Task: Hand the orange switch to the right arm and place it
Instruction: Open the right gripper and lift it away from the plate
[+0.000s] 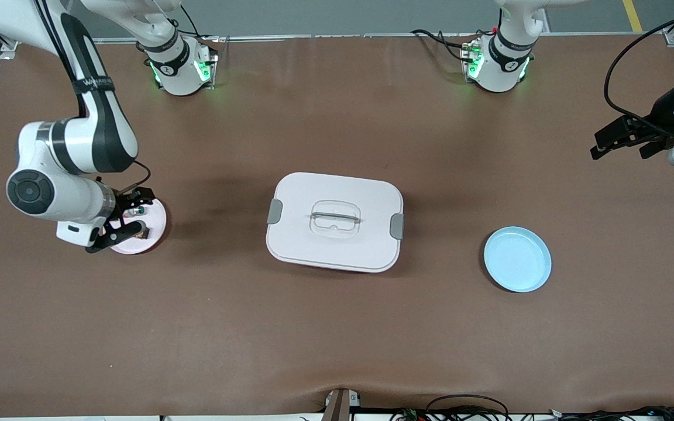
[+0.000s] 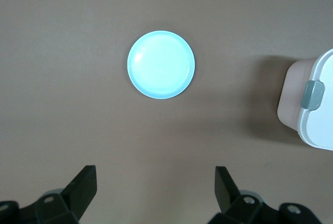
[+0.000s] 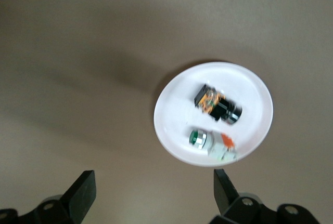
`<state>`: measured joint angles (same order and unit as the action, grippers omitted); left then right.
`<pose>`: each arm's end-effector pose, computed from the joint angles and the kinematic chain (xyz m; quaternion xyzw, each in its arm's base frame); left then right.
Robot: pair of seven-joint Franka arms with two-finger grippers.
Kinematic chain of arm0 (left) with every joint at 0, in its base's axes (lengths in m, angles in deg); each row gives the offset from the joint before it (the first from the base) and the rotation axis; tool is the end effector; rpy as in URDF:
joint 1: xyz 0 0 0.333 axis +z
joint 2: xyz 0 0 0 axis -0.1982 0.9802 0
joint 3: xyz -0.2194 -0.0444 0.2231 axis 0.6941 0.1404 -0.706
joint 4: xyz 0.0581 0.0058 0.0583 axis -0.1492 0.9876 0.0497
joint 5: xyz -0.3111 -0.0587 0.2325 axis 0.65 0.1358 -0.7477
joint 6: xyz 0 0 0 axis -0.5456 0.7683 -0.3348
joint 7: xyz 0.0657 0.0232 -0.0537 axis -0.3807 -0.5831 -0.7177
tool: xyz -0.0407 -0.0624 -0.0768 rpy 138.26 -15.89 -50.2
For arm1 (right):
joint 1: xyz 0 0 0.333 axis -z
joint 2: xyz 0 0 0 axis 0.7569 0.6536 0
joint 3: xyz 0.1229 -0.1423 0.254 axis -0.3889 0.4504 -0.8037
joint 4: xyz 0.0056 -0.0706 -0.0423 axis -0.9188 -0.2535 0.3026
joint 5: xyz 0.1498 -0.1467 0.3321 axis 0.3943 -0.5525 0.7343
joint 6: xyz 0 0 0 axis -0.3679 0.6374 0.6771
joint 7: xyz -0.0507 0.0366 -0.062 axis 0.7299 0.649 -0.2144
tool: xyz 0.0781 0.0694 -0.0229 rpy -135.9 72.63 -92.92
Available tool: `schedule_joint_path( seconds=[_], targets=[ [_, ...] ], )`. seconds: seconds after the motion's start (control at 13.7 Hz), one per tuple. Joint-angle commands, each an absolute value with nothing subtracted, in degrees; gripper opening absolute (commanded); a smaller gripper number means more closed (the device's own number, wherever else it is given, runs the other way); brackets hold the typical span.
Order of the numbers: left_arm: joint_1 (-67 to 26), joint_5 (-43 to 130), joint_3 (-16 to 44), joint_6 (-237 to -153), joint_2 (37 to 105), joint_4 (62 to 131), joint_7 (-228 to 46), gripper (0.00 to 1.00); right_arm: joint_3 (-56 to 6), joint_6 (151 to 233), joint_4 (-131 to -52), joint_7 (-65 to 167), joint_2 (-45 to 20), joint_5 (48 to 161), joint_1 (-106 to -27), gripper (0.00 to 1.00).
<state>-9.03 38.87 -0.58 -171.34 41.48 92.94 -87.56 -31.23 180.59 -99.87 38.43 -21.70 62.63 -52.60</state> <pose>0.5390 -0.0185 0.6113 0.9991 0.0205 0.0042 0.0358 0.5803 0.0339 0.3566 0.9658 0.2032 -0.1596 0.0195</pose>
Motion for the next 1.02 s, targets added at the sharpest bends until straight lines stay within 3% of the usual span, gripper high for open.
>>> schedule_joint_path(
  seconds=[0.0,0.22,0.66,0.95],
  targets=[
    [-10.6,39.2,-1.7,-170.6,41.7,92.4,-87.4,1.00,-31.0,170.8,-93.8,43.1,-22.3,63.8,-53.8,1.00],
    [-12.2,39.0,-3.8,-170.6,41.7,92.4,-87.4,1.00,-30.9,166.1,-93.5,48.0,-25.6,66.3,-53.6,1.00],
    [-11.7,39.0,-3.9,-170.6,41.5,92.1,-87.2,1.00,-30.4,164.5,-93.5,56.8,-30.8,66.6,-53.3,1.00],
    [-11.4,38.8,-3.6,-170.2,39.4,92.3,-86.8,1.00,-30.3,160.9,-89.5,59.3,-30.5,66.5,-51.7,1.00]
  ],
)
